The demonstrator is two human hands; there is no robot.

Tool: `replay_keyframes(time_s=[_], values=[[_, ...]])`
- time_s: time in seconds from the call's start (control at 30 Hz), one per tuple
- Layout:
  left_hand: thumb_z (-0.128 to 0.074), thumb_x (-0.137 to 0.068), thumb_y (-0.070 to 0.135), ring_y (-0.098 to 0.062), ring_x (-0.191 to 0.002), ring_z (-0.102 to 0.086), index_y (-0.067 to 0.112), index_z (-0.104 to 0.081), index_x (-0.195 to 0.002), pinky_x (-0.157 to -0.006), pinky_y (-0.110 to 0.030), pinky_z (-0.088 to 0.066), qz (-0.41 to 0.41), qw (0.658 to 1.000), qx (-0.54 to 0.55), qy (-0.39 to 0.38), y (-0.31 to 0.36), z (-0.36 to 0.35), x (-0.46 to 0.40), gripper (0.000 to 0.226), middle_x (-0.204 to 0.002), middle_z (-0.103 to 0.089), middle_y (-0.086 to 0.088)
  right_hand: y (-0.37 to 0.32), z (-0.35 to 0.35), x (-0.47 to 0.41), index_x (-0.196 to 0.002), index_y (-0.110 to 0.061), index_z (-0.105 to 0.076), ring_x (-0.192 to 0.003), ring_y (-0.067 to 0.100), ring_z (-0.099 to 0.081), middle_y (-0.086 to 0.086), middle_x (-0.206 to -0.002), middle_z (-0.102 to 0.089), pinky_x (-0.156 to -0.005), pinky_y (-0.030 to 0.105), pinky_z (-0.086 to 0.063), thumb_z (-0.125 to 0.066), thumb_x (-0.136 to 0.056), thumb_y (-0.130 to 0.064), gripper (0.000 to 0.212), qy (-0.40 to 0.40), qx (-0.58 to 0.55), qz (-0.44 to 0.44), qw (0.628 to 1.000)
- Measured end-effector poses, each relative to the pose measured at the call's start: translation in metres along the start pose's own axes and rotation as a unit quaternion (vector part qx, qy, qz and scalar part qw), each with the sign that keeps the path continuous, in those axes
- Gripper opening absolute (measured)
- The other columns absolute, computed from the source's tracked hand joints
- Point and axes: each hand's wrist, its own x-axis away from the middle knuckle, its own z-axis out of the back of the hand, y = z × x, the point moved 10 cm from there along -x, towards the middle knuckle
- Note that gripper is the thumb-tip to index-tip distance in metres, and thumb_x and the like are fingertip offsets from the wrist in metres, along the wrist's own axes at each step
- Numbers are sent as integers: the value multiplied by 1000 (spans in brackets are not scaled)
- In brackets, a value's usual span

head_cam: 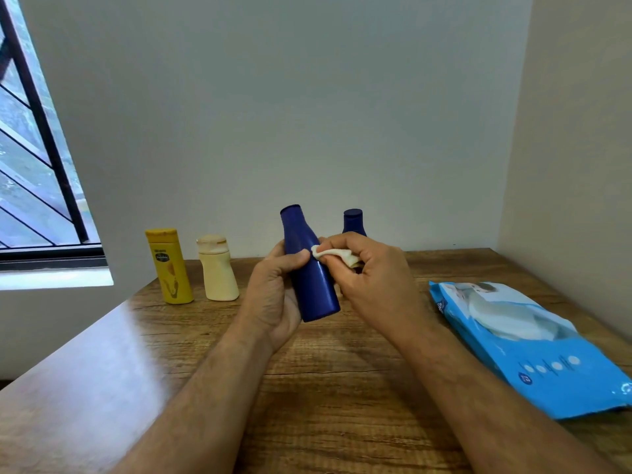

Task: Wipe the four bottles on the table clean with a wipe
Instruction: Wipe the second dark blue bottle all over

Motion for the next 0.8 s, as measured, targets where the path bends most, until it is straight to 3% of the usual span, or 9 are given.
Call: replay_keyframes(time_s=[0.1,0.2,0.3,0.37,0.43,0.5,0.6,0.7,0.8], values=[[-57,-84,-5,-29,-99,-66,12,-55,-133,-75,-41,-58,-15,998,-55,-23,0,-6,-1,52,-111,-68,-13,3,9,-1,-107,-28,-70,-89,5,-65,-16,-100,-67,-72,26,-60,-65,-94,-29,15,37,-19,-7,999],[-63,-75,-14,-26,-89,-69,24,-55,-123,-77,-43,-56,-71,977,-203,10,10,0,-2,61,-96,-73,-5,-4,17,-1,-107,-29,-70,-91,0,-64,-16,-99,-68,-72,10,-52,-65,-94,-26,15,63,17,25,998],[-61,-77,-17,-23,-90,-68,32,-51,-113,-72,-27,-51,-122,931,-343,34,21,0,0,61,-93,-73,0,-14,25,2,-107,-26,-70,-87,-8,-62,-18,-93,-66,-68,4,-45,-67,-93,-20,16,100,27,56,993],[-62,-76,-15,-24,-88,-65,33,-49,-109,-67,-26,-49,-145,913,-380,44,25,1,0,60,-100,-69,-6,-21,30,4,-106,-24,-71,-84,-4,-62,-16,-91,-66,-65,4,-44,-69,-91,-17,16,123,30,81,989],[-64,-73,-11,-31,-82,-61,32,-48,-110,-61,-36,-51,-168,892,-417,48,28,-2,0,59,-102,-64,-9,-26,32,6,-104,-22,-71,-82,0,-63,-13,-93,-68,-65,5,-44,-71,-90,-14,16,126,34,105,986],[-66,-73,-10,-36,-84,-61,30,-48,-111,-66,-46,-57,-180,875,-446,56,29,-2,2,58,-102,-61,-7,-30,27,8,-102,-19,-72,-82,1,-63,-11,-94,-70,-67,7,-46,-72,-87,-12,16,105,43,123,986],[-66,-74,-10,-34,-89,-63,30,-47,-112,-72,-50,-60,-181,870,-456,43,27,-4,2,59,-105,-60,-5,-30,17,8,-102,-21,-74,-86,3,-63,-13,-96,-72,-73,10,-48,-74,-85,-15,17,76,69,127,987],[-65,-71,-12,-28,-86,-61,36,-45,-107,-71,-40,-61,-189,857,-478,38,28,-5,2,63,-108,-57,-3,-22,19,4,-105,-25,-73,-88,1,-62,-14,-97,-70,-75,8,-46,-71,-89,-21,17,89,81,97,988],[-64,-70,-13,-18,-78,-55,36,-44,-102,-61,-26,-52,-195,844,-497,38,28,-7,2,62,-101,-54,2,-18,27,4,-102,-23,-73,-84,0,-61,-14,-92,-68,-70,5,-45,-71,-88,-18,15,111,68,79,988]])
